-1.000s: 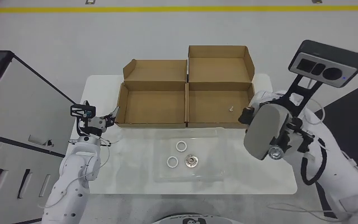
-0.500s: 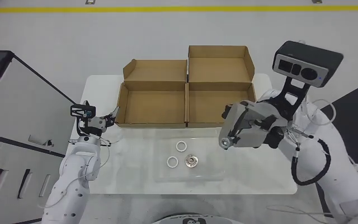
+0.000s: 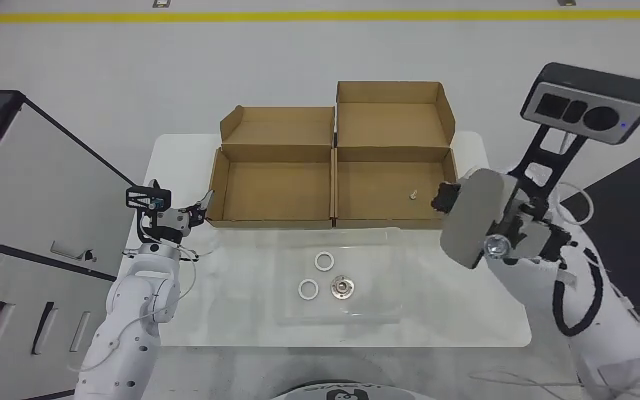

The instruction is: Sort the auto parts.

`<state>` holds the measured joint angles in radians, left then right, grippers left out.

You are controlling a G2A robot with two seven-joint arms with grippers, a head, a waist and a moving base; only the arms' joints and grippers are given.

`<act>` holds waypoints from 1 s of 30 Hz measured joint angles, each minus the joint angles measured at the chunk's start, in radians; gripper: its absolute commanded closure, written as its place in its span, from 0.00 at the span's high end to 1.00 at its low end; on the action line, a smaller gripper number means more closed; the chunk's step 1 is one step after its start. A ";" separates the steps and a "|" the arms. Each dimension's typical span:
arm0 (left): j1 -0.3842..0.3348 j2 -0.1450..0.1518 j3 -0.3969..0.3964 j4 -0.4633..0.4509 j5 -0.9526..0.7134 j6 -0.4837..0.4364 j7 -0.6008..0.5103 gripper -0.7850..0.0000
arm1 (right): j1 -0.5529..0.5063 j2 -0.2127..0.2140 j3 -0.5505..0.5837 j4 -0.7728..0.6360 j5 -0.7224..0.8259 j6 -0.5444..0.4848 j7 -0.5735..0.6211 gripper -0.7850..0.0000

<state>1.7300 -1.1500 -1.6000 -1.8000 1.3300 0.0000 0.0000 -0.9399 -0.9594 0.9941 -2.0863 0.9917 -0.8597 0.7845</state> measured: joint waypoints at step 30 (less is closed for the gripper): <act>0.000 0.000 0.000 0.000 0.000 0.000 0.000 1.00 | -0.025 -0.057 0.037 0.012 -0.152 0.135 0.009 0.00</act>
<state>1.7300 -1.1500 -1.6000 -1.8000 1.3300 0.0000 0.0000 -0.9650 -1.0160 1.0307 -2.0738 0.8401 -0.7246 0.7937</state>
